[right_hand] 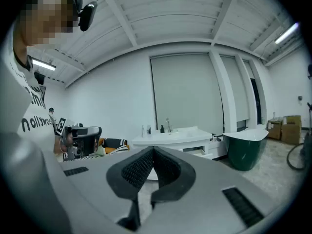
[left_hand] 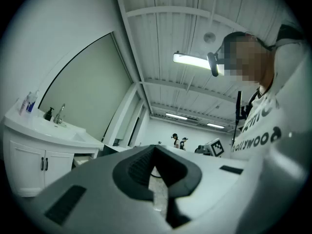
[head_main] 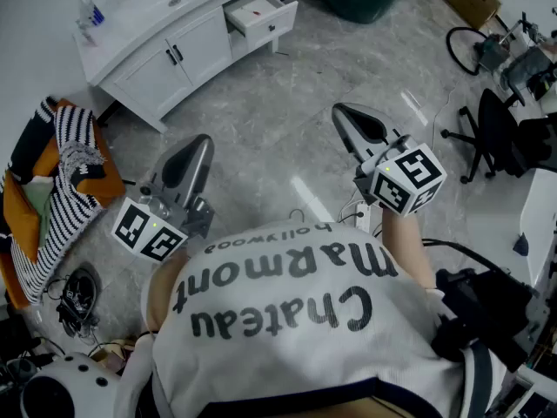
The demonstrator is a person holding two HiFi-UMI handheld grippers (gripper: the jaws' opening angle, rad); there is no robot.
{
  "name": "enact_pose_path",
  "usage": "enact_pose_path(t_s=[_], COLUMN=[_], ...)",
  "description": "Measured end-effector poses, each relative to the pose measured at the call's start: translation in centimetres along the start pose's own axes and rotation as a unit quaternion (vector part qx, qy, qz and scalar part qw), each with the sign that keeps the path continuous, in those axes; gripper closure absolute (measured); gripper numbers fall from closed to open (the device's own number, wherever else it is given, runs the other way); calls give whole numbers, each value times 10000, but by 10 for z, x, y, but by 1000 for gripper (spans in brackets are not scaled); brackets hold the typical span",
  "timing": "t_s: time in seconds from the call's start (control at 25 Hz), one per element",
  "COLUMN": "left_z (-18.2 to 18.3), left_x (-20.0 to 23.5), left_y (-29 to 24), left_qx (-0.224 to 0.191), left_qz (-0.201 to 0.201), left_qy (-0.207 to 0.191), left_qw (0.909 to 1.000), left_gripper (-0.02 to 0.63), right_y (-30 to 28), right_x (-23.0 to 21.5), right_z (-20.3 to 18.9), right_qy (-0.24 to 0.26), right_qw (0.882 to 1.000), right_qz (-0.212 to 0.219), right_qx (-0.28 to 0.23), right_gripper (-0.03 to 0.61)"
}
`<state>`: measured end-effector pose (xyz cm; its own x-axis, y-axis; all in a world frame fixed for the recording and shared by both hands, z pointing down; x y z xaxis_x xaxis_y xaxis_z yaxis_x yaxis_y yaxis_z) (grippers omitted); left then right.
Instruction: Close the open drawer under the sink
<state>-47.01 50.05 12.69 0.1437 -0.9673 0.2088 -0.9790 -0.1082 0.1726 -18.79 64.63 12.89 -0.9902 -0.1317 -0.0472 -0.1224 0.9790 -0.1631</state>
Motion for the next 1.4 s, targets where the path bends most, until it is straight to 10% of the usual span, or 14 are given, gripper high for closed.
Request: enact_pose_path(t_s=[0.64,0.92,1.4], left_z=[-5,-24,-6], left_x=[4,18,144], left_y=[1,-26,-74], left_qx=[-700,61,-105], left_qz=[125,735,136], left_qy=[1,-344,80], left_qw=[9975,9967,9998], left_gripper=[604,604,605], right_y=[-6,-32,-129], right_x=[-7,-66,-81], right_z=[-11,-21,6], right_qy=[-295,-1456,-853], right_qw=[9986,9879,9964], right_qz=[427,509,8], right_qx=[-46,-172,13], right_gripper=[568,568,567])
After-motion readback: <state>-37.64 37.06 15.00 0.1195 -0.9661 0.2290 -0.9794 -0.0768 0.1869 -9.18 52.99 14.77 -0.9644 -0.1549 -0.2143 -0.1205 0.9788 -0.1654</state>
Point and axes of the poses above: the fingertips, and each gripper's own axes: y backward along the fingers, x to its left, z out of its top, the point moved 8 cm from there along y, backward along the fingers, and after that the axes turned 15 degrees about -z, right-handed, at the moved point
